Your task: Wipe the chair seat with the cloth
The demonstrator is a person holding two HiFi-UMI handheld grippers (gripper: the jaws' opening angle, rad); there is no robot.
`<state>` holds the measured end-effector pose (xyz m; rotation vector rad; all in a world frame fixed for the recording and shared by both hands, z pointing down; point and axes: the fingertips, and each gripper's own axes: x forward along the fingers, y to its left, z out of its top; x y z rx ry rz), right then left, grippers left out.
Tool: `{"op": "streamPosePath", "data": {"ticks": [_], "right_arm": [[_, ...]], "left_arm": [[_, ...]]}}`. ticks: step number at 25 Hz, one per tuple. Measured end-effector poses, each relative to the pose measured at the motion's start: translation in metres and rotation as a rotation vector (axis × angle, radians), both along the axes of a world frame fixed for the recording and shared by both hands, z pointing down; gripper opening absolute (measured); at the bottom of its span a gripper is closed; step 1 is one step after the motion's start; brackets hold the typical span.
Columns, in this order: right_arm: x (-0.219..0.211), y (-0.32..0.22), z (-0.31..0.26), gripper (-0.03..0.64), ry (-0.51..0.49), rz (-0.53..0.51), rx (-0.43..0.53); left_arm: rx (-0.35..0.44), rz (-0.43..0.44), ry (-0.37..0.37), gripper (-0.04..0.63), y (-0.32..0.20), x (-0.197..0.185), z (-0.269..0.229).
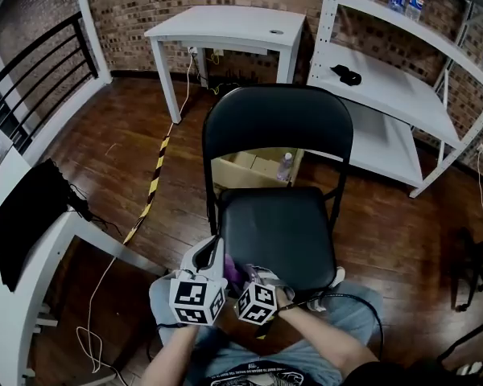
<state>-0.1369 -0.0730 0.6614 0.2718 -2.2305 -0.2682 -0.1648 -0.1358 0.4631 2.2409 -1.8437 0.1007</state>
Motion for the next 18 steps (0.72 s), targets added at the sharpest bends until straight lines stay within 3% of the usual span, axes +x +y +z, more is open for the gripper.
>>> {"op": "streamPosePath", "data": {"ticks": [11,18], "right_arm": [[0.009,0.036,0.004,0.043,-0.033,0.011,-0.038],[0.010,-0.043,-0.049,0.043,-0.111,0.068,0.077]], "left_arm": [[0.005,0.016,-0.004,0.005,-0.005,0.010,-0.004],[0.025,0.003,0.021,0.005,-0.018,0.001,-0.013]]}}
